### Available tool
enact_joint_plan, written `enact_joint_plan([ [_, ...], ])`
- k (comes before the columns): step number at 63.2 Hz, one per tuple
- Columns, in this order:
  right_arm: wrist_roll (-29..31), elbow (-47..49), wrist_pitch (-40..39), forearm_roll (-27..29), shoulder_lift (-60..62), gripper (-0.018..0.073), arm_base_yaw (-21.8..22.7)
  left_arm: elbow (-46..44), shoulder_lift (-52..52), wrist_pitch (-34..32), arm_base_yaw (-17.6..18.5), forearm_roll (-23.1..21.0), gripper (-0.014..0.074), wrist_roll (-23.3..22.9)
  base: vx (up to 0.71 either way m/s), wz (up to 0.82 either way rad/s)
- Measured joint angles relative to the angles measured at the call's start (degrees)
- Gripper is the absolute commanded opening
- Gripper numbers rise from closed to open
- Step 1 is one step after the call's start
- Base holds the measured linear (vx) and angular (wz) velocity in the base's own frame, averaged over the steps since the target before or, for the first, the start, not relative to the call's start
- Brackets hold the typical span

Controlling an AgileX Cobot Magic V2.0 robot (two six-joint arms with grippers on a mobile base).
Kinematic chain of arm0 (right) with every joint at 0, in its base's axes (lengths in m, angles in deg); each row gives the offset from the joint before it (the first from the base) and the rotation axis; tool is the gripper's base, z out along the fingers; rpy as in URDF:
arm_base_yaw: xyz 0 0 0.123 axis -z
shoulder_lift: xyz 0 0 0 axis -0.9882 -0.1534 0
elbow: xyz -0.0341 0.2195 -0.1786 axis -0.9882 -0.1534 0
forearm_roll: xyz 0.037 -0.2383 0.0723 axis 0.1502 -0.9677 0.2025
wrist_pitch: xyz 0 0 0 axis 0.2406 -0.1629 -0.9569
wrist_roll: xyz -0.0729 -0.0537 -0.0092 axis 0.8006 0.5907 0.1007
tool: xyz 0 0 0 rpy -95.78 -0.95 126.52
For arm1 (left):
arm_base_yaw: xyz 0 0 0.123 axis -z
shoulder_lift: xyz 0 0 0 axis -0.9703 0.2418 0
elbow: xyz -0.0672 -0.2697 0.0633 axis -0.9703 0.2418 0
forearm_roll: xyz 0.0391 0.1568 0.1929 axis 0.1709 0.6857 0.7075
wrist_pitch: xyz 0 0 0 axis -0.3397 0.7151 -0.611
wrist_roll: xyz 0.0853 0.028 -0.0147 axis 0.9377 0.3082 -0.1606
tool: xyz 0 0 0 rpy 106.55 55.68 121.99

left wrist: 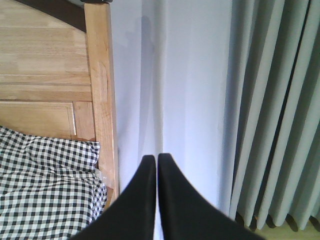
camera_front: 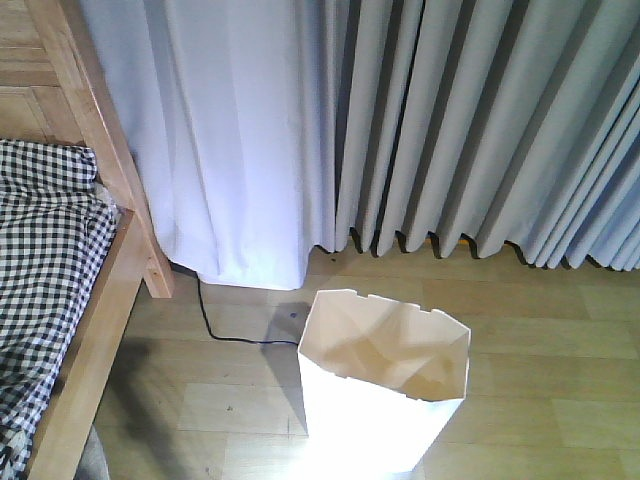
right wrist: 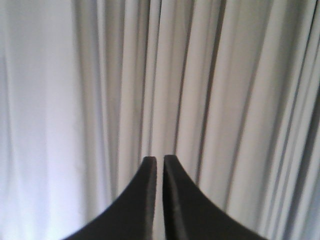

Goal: Move trash bin to bedside with robot

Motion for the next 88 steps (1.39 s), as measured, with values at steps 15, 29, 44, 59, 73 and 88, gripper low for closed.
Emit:
enact_joint_plan([
  [15, -0.1, 0.0, 0.4, 2.9, 0.2, -0.0011, 0.0, 0.0, 0.0, 0.0, 0.0, 0.0, -0.0006, 0.0, 0.0, 0.0],
  [29, -0.2, 0.0, 0.5, 3.1, 0.2, -0.0011, 0.0, 0.0, 0.0, 0.0, 0.0, 0.0, -0.0006, 0.0, 0.0, 0.0],
  [44, -6.8, -3.1, -1.1, -6.7, 1.9, -0.0011, 0.0, 0.0, 0.0, 0.0, 0.0, 0.0, -0.0006, 0.0, 0.0, 0.0],
  [59, -34.5, -13.3, -6.5, -31.2, 7.8, -0.0011, -0.7, 0.0, 0.0, 0.0, 0.0, 0.0, -0.0006, 0.0, 0.0, 0.0],
  [73, -40.5, -15.0, -5.4, -36.0, 10.4, -0.0011, -4.7, 0.0, 0.0, 0.0, 0.0, 0.0, -0.0006, 0.0, 0.0, 0.0],
  [88, -40.5, -15.1, -5.4, -36.2, 10.5, -0.0011, -4.7, 0.0, 0.0, 0.0, 0.0, 0.0, -0.0006, 0.0, 0.0, 0.0],
])
